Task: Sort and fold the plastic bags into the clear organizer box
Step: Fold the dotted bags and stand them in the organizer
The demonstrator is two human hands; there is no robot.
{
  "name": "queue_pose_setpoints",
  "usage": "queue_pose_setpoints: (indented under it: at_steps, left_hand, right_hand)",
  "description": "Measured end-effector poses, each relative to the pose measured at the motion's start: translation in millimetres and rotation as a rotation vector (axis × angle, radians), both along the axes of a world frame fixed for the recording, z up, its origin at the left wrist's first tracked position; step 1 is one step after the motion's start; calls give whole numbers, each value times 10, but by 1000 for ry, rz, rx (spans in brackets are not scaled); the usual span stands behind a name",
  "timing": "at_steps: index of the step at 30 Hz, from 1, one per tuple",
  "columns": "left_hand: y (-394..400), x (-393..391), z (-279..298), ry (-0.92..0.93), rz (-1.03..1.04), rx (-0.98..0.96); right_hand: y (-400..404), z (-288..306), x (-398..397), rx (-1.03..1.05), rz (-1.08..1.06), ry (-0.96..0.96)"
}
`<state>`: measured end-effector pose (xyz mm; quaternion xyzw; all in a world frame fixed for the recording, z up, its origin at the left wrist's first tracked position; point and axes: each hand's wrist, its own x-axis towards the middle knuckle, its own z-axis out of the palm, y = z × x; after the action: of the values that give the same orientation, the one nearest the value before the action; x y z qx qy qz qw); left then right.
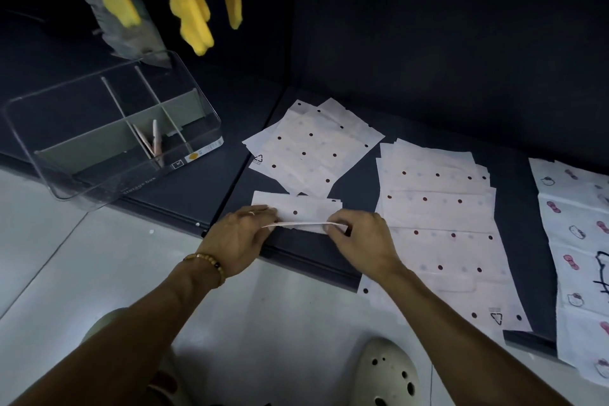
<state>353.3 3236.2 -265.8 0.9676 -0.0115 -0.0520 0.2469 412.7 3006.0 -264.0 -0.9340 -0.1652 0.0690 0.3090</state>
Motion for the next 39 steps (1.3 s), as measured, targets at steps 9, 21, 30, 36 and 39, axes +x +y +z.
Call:
queue_pose_setpoints:
  at_steps: [9, 21, 30, 36, 39]
  left_hand:
    - [-105, 66, 32, 87, 531, -94]
    - [-104, 144, 71, 170, 553, 22]
    - [-48, 211, 8, 110, 563, 145]
    - [14, 26, -105, -362, -94, 153]
    - [60, 8, -151, -346, -147, 149]
  right_hand:
    - [76, -54, 165, 34, -160, 167]
    - [217, -28, 456, -111, -40, 168]
    - [268, -25, 433, -128, -126, 173]
    - [291, -19, 414, -197, -120, 159]
    - [312, 72, 396, -419, -66, 7]
